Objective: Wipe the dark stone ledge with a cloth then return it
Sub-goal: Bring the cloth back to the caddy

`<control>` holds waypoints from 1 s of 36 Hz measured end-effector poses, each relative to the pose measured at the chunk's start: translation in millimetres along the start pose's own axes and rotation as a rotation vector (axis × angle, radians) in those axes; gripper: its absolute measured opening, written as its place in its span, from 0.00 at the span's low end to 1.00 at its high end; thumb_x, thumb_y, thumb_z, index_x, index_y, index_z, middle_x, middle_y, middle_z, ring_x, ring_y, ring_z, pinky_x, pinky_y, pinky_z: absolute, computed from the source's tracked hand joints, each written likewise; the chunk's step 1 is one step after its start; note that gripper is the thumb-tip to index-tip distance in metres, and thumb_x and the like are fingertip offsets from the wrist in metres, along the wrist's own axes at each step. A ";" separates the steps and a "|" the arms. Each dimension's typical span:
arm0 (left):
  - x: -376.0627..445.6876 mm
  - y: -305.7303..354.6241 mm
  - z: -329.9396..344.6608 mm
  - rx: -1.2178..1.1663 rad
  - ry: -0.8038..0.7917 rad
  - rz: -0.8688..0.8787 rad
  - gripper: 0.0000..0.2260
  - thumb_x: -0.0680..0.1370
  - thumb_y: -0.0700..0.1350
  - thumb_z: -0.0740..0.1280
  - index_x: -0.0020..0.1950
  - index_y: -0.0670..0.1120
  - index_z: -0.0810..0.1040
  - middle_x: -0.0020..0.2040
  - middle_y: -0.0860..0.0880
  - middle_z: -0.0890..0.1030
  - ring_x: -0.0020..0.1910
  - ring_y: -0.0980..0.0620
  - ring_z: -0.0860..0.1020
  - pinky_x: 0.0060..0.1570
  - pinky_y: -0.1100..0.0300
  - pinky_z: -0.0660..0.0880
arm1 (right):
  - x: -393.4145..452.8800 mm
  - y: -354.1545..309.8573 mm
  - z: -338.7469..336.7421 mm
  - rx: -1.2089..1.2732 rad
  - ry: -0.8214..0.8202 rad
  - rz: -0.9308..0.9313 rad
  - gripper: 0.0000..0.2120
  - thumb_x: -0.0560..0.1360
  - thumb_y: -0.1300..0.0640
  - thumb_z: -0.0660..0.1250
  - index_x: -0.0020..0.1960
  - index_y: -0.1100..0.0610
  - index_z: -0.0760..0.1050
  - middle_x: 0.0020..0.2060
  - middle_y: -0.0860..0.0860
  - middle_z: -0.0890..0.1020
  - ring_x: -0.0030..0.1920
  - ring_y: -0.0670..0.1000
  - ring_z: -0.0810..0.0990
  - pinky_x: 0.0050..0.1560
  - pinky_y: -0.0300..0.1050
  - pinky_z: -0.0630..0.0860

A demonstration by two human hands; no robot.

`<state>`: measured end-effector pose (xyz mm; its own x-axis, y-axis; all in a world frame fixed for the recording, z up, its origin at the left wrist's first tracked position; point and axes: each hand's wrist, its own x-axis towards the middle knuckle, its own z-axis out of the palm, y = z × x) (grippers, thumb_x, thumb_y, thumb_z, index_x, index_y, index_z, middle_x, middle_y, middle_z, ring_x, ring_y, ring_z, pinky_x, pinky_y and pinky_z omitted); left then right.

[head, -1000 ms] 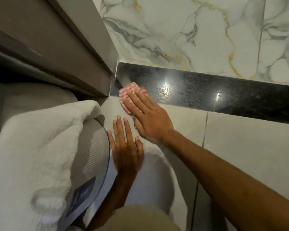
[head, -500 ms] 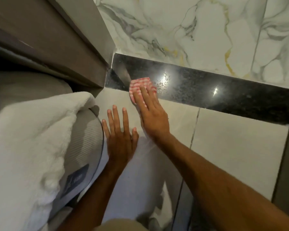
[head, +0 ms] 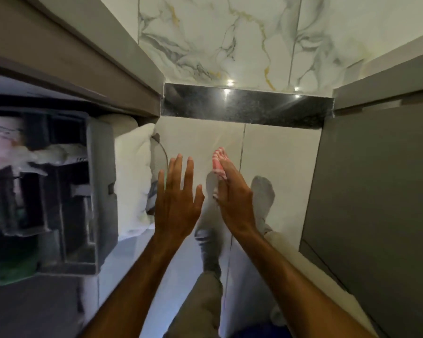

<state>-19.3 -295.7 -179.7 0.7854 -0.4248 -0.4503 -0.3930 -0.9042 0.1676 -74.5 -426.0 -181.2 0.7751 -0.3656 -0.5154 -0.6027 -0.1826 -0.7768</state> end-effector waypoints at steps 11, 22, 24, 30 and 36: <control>-130.1 -131.4 -155.3 -0.009 0.375 -0.026 0.24 0.88 0.45 0.59 0.83 0.39 0.69 0.83 0.35 0.70 0.81 0.35 0.71 0.78 0.35 0.72 | -120.3 -187.1 50.7 0.083 -0.105 -0.094 0.27 0.88 0.51 0.59 0.85 0.59 0.68 0.83 0.53 0.74 0.83 0.51 0.73 0.84 0.49 0.70; -132.1 -281.5 -146.9 0.077 0.315 -0.083 0.29 0.90 0.56 0.47 0.89 0.44 0.54 0.90 0.41 0.52 0.89 0.42 0.54 0.88 0.48 0.51 | -162.3 -195.8 248.7 -0.135 -0.349 0.043 0.20 0.91 0.56 0.61 0.81 0.59 0.71 0.78 0.59 0.77 0.76 0.59 0.78 0.81 0.58 0.75; -118.8 -290.3 -136.5 0.045 0.277 -0.016 0.31 0.90 0.56 0.48 0.89 0.41 0.51 0.90 0.39 0.50 0.89 0.41 0.51 0.89 0.45 0.48 | -160.6 -189.7 272.8 -0.038 -0.263 0.168 0.18 0.91 0.55 0.58 0.78 0.60 0.71 0.75 0.60 0.78 0.74 0.58 0.79 0.78 0.60 0.77; -84.8 -311.8 -92.7 0.050 0.256 0.020 0.36 0.86 0.61 0.46 0.89 0.42 0.49 0.90 0.39 0.51 0.89 0.41 0.50 0.87 0.43 0.44 | -134.7 -168.8 319.9 0.047 -0.071 0.212 0.35 0.84 0.39 0.48 0.85 0.58 0.64 0.82 0.58 0.71 0.83 0.58 0.71 0.86 0.59 0.68; -71.9 -331.9 -71.7 0.082 0.283 0.091 0.36 0.87 0.61 0.50 0.89 0.40 0.52 0.89 0.38 0.54 0.89 0.39 0.54 0.86 0.42 0.46 | -102.5 -100.4 356.7 -0.624 -0.292 -0.036 0.41 0.90 0.51 0.60 0.90 0.60 0.36 0.90 0.59 0.38 0.90 0.60 0.36 0.87 0.58 0.31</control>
<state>89.0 31.7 -140.0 0.8427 -0.5099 -0.1730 -0.4958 -0.8601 0.1199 -25.7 -44.6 -179.5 0.7634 -0.1043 -0.6374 -0.5040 -0.7133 -0.4870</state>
